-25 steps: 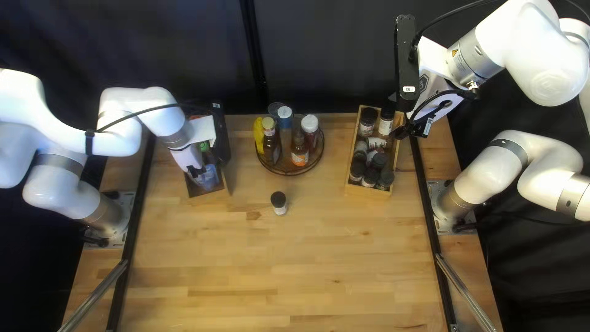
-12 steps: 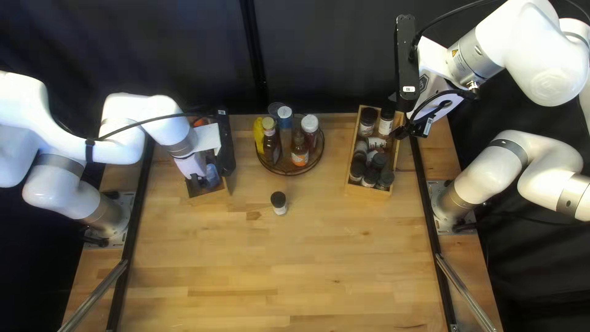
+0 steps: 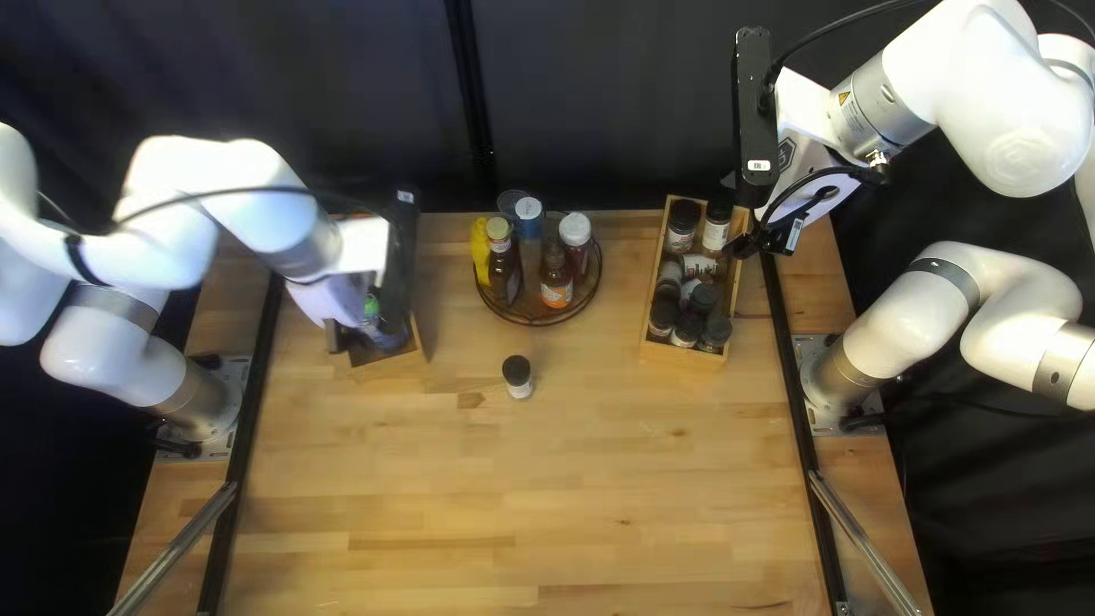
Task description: Separate condiments, baby food and spices and place it in 3 different racks/containers
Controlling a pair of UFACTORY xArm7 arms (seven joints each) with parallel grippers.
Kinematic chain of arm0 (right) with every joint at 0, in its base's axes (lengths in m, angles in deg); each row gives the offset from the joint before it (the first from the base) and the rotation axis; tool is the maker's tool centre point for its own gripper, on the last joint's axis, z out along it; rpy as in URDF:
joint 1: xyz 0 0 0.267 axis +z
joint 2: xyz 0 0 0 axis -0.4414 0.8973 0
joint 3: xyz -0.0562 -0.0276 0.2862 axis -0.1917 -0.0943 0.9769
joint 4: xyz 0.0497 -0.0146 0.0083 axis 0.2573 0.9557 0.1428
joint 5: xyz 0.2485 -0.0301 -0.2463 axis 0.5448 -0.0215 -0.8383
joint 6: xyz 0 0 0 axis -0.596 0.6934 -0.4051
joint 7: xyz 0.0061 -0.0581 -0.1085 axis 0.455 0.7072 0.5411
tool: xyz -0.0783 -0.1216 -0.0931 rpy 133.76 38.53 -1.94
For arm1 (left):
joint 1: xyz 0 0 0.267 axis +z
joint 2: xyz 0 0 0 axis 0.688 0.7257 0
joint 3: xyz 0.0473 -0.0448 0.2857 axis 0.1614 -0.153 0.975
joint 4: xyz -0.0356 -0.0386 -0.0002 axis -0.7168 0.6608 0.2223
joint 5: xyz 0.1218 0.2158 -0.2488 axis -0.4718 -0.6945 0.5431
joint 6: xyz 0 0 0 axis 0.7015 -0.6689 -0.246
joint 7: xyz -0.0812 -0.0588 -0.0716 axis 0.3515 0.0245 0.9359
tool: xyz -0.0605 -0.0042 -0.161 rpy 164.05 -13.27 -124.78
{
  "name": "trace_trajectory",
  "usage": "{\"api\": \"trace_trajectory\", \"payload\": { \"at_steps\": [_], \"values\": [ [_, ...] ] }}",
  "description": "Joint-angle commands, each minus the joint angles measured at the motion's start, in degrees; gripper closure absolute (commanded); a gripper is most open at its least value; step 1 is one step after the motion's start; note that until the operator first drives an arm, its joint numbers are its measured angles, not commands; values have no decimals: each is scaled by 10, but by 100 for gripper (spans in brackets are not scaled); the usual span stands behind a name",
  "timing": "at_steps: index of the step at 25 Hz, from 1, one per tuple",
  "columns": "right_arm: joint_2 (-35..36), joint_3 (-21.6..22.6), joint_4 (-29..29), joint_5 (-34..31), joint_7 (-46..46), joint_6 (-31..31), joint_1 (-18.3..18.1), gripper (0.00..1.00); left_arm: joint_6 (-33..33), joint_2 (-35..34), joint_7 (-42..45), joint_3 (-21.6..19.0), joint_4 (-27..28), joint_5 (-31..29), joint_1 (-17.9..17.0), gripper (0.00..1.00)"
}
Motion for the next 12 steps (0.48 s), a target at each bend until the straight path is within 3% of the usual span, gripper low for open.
{"api": "trace_trajectory", "payload": {
  "at_steps": [1,8,12],
  "values": [
    [0,0,0,0,0,0,0,0,34,-12,-15,1,47,-2,-1,0],
    [0,0,0,0,0,0,0,0,96,-83,2,-13,95,-14,18,0],
    [0,0,0,0,0,0,0,0,117,-141,31,-37,86,-19,33,0]
  ]
}}
